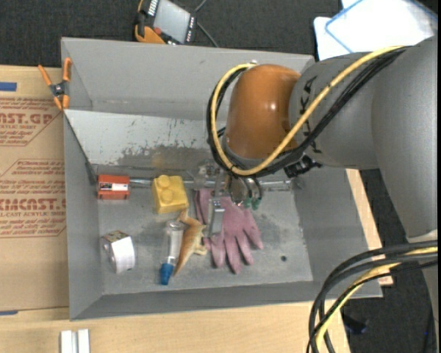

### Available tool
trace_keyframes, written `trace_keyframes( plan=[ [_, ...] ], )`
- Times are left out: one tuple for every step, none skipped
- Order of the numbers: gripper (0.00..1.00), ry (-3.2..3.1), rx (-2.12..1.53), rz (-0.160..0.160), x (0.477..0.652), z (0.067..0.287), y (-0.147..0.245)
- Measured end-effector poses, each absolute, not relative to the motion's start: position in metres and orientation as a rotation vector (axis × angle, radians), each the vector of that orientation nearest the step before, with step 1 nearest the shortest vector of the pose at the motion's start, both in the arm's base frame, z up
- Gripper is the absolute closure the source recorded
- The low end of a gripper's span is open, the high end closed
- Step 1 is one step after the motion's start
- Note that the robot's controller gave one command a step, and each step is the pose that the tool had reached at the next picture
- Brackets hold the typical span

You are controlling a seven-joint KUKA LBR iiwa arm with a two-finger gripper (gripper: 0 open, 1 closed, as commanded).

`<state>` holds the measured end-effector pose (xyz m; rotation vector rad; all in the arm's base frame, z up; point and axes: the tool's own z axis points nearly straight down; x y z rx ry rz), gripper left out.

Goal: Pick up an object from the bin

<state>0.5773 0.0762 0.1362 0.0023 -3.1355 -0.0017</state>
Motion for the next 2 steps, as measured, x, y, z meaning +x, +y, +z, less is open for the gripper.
trace_keyframes(
  plan=[
    [0.00,-3.143,0.001,-0.003,0.579,0.141,0.076],
    [0.00,-3.005,0.921,-0.004,0.576,0.072,0.037]
  ],
)
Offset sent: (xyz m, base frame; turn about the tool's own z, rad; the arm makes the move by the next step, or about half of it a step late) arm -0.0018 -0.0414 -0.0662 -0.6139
